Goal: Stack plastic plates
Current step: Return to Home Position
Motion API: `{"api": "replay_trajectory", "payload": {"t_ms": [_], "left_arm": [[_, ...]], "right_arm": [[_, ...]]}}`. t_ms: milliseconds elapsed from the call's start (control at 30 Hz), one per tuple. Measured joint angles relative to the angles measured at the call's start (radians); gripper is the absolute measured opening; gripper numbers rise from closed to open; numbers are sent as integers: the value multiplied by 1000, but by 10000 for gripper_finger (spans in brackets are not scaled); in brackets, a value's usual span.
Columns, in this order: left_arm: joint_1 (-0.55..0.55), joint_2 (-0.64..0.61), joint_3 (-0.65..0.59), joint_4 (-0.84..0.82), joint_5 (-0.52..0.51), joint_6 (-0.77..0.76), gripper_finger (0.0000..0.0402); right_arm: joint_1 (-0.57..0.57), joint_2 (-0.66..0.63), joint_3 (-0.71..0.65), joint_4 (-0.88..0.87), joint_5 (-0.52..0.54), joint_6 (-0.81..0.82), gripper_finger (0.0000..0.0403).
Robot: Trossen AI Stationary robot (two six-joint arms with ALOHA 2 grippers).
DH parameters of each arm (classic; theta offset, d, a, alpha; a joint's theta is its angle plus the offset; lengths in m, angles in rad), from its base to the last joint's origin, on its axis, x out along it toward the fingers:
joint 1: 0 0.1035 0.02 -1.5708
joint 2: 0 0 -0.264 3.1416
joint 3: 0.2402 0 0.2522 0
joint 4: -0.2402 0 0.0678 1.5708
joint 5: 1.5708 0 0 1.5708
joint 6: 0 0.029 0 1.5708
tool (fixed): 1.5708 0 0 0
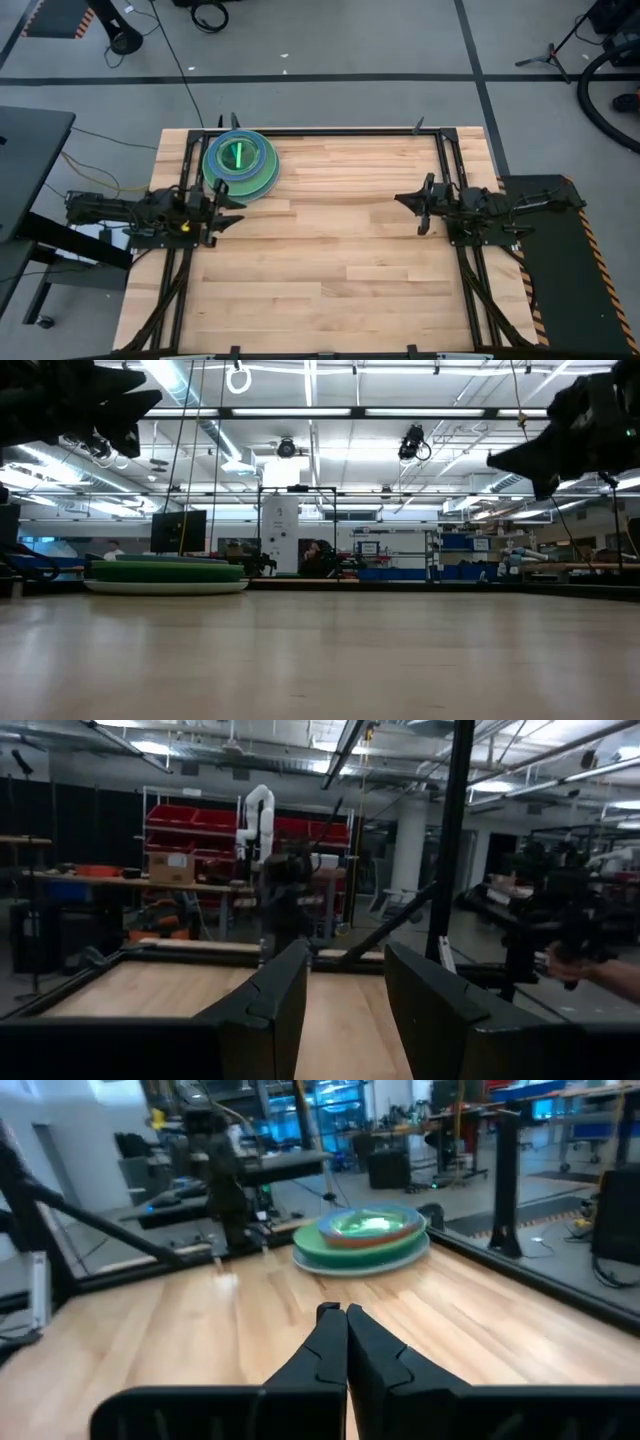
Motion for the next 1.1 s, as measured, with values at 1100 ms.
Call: {"api": "replay_trajectory", "payload": {"t_ms": [1100], "left_arm": [[-4,2,0,-217,-86,53,142]], "right_arm": [[-12,-167,-2,-84,-55,-38,17]]}}
